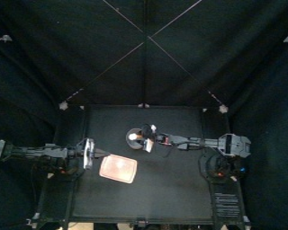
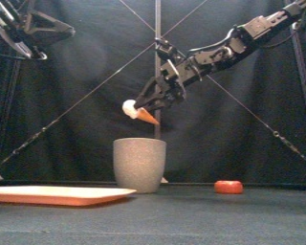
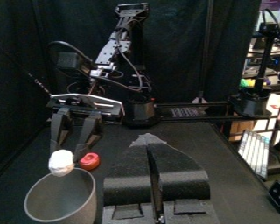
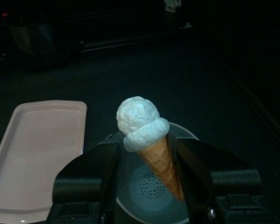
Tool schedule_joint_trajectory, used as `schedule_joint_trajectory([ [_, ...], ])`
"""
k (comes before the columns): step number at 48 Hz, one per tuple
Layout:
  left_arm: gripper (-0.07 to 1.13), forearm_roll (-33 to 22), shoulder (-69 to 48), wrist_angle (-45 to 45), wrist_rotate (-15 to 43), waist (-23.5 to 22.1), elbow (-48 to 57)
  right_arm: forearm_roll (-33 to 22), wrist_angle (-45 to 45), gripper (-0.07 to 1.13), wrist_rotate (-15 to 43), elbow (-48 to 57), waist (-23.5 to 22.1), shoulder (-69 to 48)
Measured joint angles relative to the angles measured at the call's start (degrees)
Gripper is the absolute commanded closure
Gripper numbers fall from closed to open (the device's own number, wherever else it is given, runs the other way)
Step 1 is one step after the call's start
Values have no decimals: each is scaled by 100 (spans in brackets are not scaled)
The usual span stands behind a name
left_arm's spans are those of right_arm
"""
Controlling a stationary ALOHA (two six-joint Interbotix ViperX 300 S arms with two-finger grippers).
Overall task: Pick the ice cream then place it in the grey bowl
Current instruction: Drop ice cream in the grey bowl and return to neutral
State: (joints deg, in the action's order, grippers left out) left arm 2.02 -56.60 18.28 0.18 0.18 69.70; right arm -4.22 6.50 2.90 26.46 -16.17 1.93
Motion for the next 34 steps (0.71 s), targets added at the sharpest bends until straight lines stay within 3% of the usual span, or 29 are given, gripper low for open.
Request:
schedule_joint_trajectory([
  [6,110,0,0,-9,-9,0,0,9,0,11,-9,62,-18,9],
  [11,110,0,-9,-9,-9,0,-9,9,0,3,-18,70,-18,9],
  [20,110,0,-9,0,0,0,0,0,141,3,-53,114,-18,-281],
  [34,110,0,-9,0,0,0,-9,-9,571,3,-44,905,18,-1978],
])
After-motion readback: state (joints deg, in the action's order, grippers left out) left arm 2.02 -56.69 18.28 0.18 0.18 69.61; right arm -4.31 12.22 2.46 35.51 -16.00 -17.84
